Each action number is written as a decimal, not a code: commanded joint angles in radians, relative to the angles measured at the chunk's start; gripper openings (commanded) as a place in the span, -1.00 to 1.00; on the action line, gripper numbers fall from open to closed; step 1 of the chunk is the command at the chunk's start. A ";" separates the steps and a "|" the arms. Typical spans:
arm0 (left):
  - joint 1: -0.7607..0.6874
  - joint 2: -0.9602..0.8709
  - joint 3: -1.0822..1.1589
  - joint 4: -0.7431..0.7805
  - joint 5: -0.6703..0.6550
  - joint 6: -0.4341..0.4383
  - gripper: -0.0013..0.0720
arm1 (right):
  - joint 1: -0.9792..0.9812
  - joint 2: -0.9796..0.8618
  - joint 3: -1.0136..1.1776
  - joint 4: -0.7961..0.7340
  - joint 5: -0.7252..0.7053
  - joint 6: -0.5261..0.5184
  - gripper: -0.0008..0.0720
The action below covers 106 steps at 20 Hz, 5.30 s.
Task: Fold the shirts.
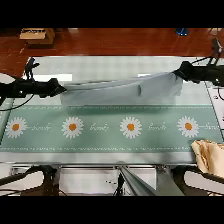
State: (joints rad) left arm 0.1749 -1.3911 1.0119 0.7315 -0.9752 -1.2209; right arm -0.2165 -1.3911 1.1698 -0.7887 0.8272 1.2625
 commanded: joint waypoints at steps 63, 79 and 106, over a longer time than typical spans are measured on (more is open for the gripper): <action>-0.838 -0.277 0.254 -0.502 0.109 0.031 -0.90 | 0.019 0.513 0.204 -0.463 0.737 0.110 -0.89; -1.120 -0.551 0.340 -0.960 0.135 0.241 -0.90 | 0.019 0.529 0.204 -0.489 0.785 0.141 -0.89; -0.103 0.265 0.366 -0.750 -0.183 0.187 -0.91 | 0.503 0.098 0.203 -0.555 0.555 0.321 -0.89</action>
State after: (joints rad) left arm 0.0399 -1.2057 1.3769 -0.0177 -1.1053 -1.0203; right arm 0.2005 -1.1866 1.3735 -1.3396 1.4883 1.5314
